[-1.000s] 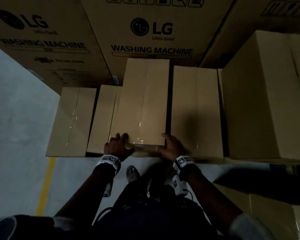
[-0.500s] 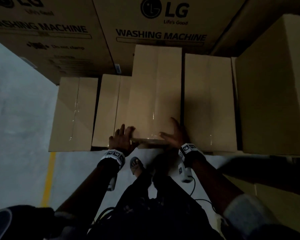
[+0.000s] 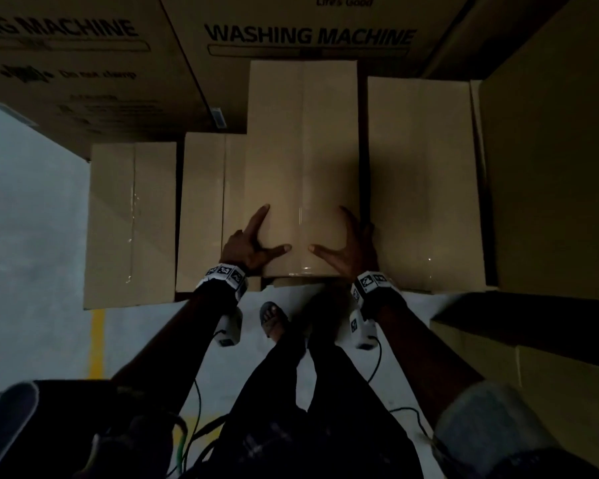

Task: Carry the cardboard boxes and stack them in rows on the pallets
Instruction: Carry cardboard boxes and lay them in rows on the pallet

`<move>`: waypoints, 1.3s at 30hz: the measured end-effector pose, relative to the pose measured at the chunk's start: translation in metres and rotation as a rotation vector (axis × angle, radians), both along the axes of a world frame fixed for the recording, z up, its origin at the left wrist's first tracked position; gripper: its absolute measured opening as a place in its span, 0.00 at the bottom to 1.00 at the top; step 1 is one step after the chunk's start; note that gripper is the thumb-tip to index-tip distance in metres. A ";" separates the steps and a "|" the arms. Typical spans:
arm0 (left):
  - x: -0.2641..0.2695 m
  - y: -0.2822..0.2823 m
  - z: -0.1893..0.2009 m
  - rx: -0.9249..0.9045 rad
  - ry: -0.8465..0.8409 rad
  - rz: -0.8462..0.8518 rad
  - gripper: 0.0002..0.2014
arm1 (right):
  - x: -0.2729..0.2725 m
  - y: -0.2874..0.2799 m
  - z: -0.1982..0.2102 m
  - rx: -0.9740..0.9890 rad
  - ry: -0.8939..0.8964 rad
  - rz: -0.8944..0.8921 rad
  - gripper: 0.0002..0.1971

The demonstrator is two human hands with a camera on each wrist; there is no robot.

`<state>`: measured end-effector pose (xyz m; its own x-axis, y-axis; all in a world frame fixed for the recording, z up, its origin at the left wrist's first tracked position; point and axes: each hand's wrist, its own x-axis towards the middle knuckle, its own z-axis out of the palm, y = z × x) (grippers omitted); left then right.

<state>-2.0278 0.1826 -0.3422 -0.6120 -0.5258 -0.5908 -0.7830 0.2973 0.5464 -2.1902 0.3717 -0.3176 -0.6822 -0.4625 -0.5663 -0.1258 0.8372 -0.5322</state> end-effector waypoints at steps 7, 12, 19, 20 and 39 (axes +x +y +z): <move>0.001 0.017 0.004 -0.188 0.033 0.013 0.57 | -0.003 0.002 0.005 0.002 0.058 0.020 0.58; 0.000 0.018 0.038 -0.296 0.039 0.039 0.59 | -0.007 -0.011 0.044 -0.033 0.130 -0.004 0.55; 0.015 0.025 0.101 -0.427 0.096 0.152 0.59 | -0.013 -0.027 0.107 -0.182 0.099 0.061 0.56; 0.018 0.026 0.109 -0.454 0.106 0.173 0.59 | -0.010 -0.027 0.113 -0.221 0.090 0.051 0.57; 0.112 0.113 0.233 -0.734 0.130 0.646 0.57 | 0.042 -0.033 0.209 -0.487 0.151 0.525 0.57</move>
<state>-1.9154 0.2951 -0.1088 -0.1149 -0.9911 0.0678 -0.8610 0.1334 0.4907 -2.1487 0.3388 -0.1083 -0.3554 -0.9256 -0.1302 -0.5468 0.3188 -0.7742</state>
